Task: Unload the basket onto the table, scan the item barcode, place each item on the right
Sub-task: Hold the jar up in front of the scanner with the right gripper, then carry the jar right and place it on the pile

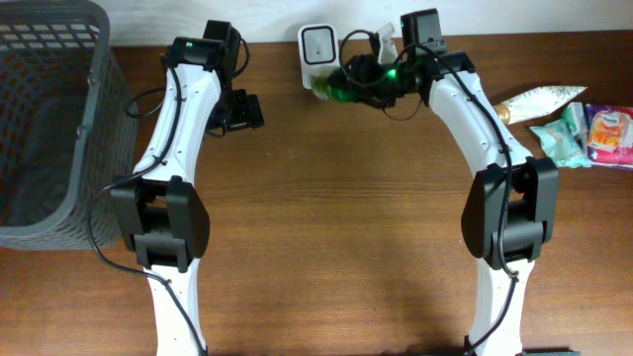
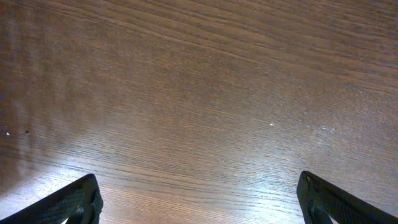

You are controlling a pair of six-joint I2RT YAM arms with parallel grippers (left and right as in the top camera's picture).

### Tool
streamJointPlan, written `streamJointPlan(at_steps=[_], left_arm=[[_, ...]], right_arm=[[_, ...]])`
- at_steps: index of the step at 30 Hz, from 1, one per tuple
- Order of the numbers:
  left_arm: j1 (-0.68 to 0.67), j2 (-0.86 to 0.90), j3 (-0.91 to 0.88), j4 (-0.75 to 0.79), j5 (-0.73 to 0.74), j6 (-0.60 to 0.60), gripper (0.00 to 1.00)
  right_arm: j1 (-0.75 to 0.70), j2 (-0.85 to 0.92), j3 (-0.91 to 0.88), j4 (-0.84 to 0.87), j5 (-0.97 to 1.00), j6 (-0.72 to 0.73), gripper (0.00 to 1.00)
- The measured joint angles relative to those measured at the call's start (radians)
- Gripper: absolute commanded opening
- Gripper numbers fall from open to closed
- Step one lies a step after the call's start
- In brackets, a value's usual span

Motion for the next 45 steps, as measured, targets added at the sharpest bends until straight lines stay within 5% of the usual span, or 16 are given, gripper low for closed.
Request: streamJointPlan(at_steps=[9,23,45], left_arm=[[0.0,0.0,0.0,0.0,0.0,0.0,0.99],[0.0,0.0,0.0,0.0,0.0,0.0,0.99],[0.0,0.0,0.0,0.0,0.0,0.0,0.99]], right_arm=[[0.04,0.003,0.001,0.249,0.188,0.0,0.59],[0.185,0.007,0.001,0.55,0.758,-0.099,0.59],[0.19,0.18,0.006,0.702,0.914,-0.247,0.59]])
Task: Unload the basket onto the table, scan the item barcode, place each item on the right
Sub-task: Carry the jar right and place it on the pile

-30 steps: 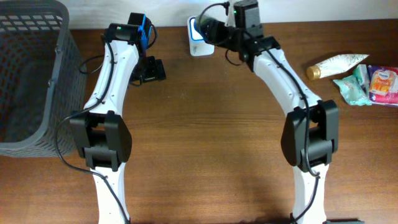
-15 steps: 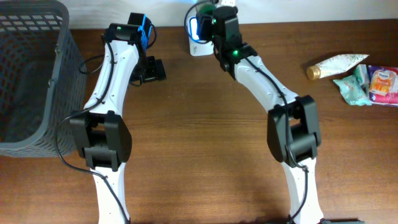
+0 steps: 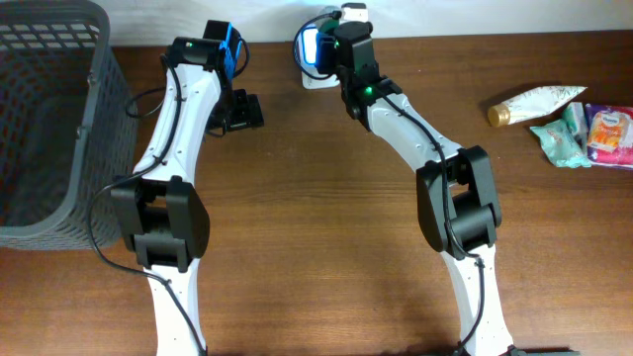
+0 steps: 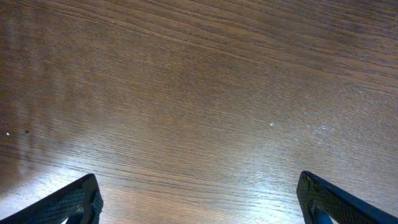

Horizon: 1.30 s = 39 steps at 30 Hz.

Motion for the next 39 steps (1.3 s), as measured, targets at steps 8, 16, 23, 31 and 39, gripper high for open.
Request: streamJointPlan(at_steps=[8,16,23,31,39], left_arm=[[0.0,0.0,0.0,0.0,0.0,0.0,0.99],[0.0,0.0,0.0,0.0,0.0,0.0,0.99],[0.0,0.0,0.0,0.0,0.0,0.0,0.99],[0.0,0.0,0.0,0.0,0.0,0.0,0.99],[0.0,0.0,0.0,0.0,0.0,0.0,0.99]], right_arm=[[-0.072,-0.006,0.139,-0.327,0.044,0.021,0.59],[-0.383,-0.086,0.325,-0.831,0.042,0.042,0.64],[-0.61,-0.09,0.325,-1.142,0.042,0.042,0.64],[-0.729,-0.089,0.325,-1.339,0.01,0.043,0.69],[-0.734,-0.08,0.325,-1.359,-0.092,0.043,0.78]])
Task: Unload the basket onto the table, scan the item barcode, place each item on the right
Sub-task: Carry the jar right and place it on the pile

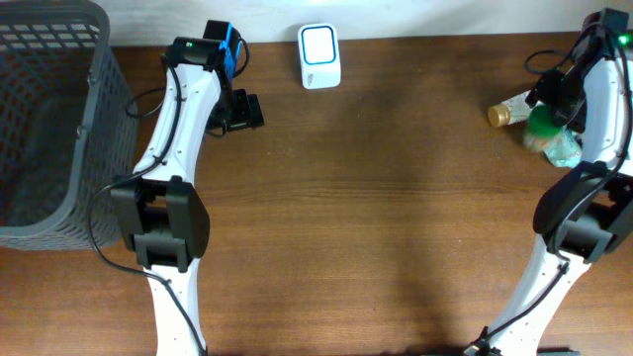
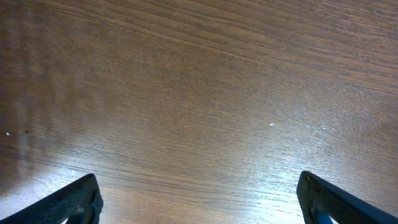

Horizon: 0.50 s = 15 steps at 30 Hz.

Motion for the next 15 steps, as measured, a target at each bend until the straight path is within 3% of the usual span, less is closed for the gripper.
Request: streamJointPlan(at_steps=[3,6,15], left_arm=[[0.0,0.0,0.0,0.0,0.0,0.0,0.99],[0.0,0.0,0.0,0.0,0.0,0.0,0.99],[0.0,0.0,0.0,0.0,0.0,0.0,0.99]], right_arm=[[0.001,0.0,-0.032,0.019,-0.011,0.001,0.93],[0.001,0.005,-0.065,0.028,-0.015,0.0,1.0],[0.001,-0.089,-0.023,-0.099,-0.029,0.0,0.99]])
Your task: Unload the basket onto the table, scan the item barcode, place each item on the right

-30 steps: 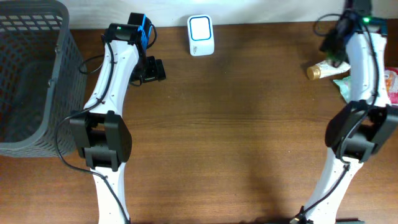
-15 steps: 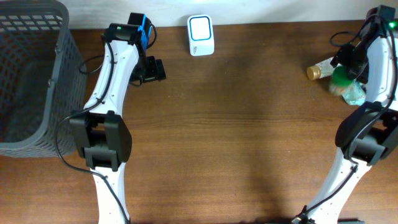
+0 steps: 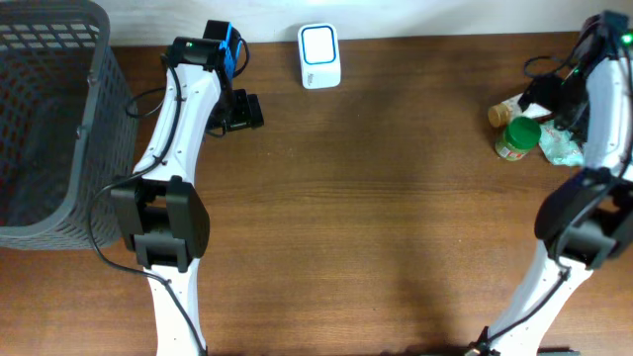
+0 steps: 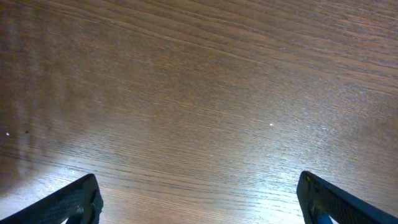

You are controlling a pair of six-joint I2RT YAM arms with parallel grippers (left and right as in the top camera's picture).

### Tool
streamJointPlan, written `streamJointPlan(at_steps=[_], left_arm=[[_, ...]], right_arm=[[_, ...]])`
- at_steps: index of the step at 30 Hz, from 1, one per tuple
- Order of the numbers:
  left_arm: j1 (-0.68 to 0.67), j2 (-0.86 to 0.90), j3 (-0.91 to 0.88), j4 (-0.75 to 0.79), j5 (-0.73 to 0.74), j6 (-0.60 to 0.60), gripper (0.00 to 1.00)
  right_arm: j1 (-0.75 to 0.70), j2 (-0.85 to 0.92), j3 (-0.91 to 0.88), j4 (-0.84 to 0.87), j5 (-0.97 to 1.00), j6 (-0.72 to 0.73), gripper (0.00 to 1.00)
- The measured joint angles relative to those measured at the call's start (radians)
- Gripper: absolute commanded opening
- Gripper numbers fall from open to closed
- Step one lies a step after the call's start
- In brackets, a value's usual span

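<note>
A green jar with a tan lid (image 3: 513, 139) rests on the table at the far right, a little left of and below my right gripper (image 3: 554, 101). That gripper hangs apart from the jar with nothing in it. The white barcode scanner (image 3: 319, 43) stands at the back edge of the table, its window facing up. At the back left my left gripper (image 3: 241, 111) stays open over bare wood. In the left wrist view its fingertips (image 4: 78, 200) stand far apart around the empty gap of the left gripper (image 4: 199, 208).
A grey mesh basket (image 3: 49, 119) fills the far left. At the far right lie a pale tube (image 3: 529, 100), a teal packet (image 3: 562, 144) and a pink packet (image 3: 609, 132), close to the jar. The brown wooden table (image 3: 346, 198) carries everything.
The green jar was under my right gripper over the items at the far right. It now rests on the table slightly left of the gripper, apart from it. My left arm has not moved.
My right gripper held the green jar close beside the scanner at the back, then hung right over the scanner. Later it had carried the jar to the far right, over the pile of items. Now the jar rests there, free. My left gripper stayed open throughout.
</note>
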Motion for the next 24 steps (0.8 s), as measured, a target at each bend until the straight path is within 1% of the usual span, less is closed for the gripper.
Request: streamJointPlan(at_steps=[5,8,11,14,20,24], left_arm=[[0.0,0.0,0.0,0.0,0.0,0.0,0.99],[0.0,0.0,0.0,0.0,0.0,0.0,0.99],[-0.001,0.0,0.0,0.0,0.0,0.0,0.99],[-0.001,0.0,0.0,-0.001,0.0,0.0,0.99],[-0.001,0.0,0.0,0.0,0.0,0.0,0.99],[-0.001,0.0,0.0,0.0,0.0,0.0,0.99]], right_arm=[[0.001,-0.241,0.022,-0.152,-0.096,0.0,0.98],[0.018,-0.373,0.031,-0.286,-0.131,0.001,0.99],[0.101,-0.473,0.0,-0.298,-0.135,-0.005,0.99],[0.211,-0.562,-0.109,-0.296,-0.138,-0.005,0.99],[0.426,-0.764,-0.44,-0.261,-0.122,-0.006,0.99],[0.462,-0.859,-0.565,-0.297,-0.115,-0.006,0.99]])
